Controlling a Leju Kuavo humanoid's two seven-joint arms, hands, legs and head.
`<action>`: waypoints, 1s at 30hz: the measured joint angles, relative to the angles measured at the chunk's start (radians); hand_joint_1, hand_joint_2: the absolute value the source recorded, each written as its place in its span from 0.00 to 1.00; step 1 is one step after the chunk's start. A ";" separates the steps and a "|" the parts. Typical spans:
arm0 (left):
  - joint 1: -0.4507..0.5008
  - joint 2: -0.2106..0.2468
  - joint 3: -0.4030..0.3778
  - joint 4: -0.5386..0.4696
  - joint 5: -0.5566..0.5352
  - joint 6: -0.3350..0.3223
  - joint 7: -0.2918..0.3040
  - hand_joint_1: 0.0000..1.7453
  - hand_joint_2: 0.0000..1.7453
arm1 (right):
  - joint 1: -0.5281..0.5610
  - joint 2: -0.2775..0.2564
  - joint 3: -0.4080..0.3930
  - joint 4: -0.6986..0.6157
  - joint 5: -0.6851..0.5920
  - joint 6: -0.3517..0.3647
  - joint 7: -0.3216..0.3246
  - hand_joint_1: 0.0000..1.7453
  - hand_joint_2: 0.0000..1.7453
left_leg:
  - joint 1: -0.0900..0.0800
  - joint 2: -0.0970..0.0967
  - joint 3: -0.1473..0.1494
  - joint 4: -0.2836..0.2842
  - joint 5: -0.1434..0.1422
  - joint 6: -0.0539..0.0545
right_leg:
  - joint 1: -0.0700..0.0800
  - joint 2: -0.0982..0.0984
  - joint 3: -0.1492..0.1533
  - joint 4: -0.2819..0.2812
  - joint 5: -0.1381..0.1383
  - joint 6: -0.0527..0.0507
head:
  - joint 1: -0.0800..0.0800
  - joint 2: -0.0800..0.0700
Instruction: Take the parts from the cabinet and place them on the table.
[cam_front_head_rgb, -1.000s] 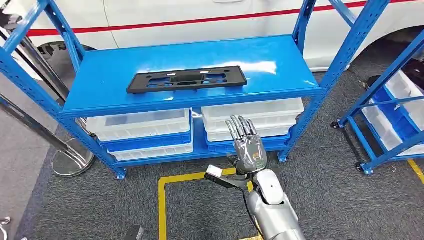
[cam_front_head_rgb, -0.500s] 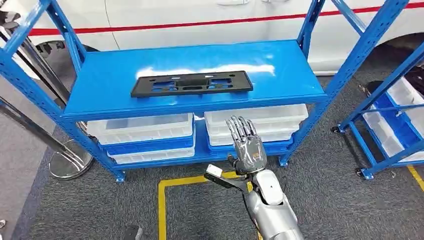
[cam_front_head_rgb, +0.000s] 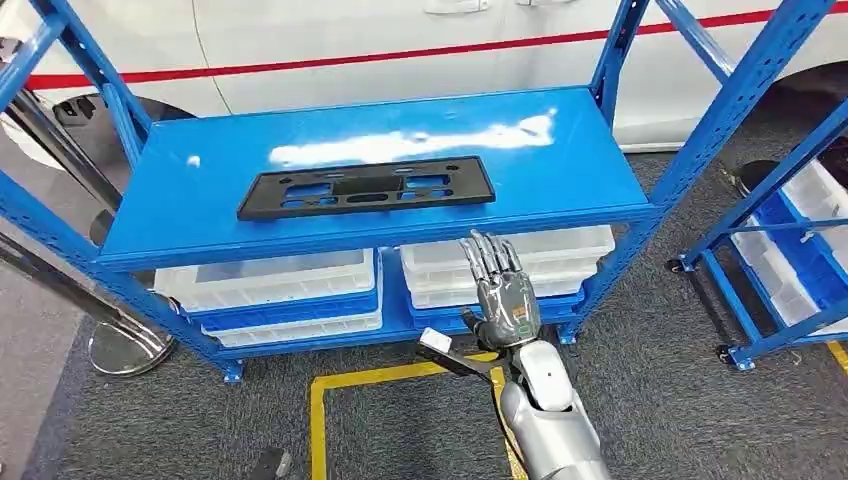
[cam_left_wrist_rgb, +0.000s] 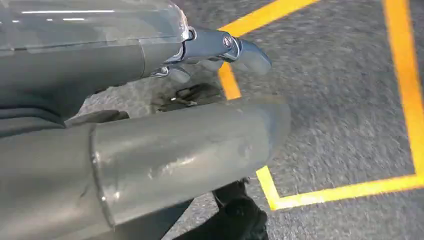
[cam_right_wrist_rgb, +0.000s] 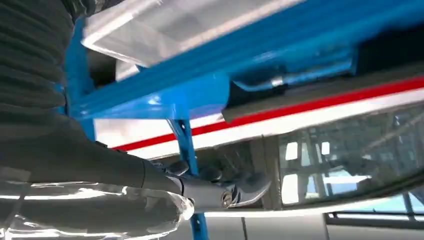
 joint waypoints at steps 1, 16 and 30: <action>-0.002 0.000 -0.001 0.000 0.000 0.000 0.000 0.00 0.00 | -0.001 0.002 0.000 0.000 -0.003 0.000 -0.004 0.00 1.00 | 0.001 0.000 -0.045 0.073 -0.014 -0.004 | 0.001 -0.001 0.008 0.000 -0.009 -0.004 | -0.001 0.000; 0.002 0.002 -0.005 0.002 0.010 0.000 -0.003 0.00 0.00 | -0.002 0.024 -0.019 -0.004 -0.047 -0.001 -0.079 0.00 1.00 | -0.011 -0.003 -0.073 -0.075 0.099 0.053 | 0.011 0.005 0.073 0.119 -0.109 0.032 | 0.001 0.000; 0.005 -0.001 -0.011 0.005 0.014 0.003 -0.005 0.00 0.00 | 0.011 0.054 -0.117 -0.015 -0.060 0.000 -0.162 0.00 1.00 | -0.001 -0.005 0.047 -0.025 -0.013 -0.004 | -0.007 0.003 -0.018 0.010 0.019 0.008 | 0.002 0.000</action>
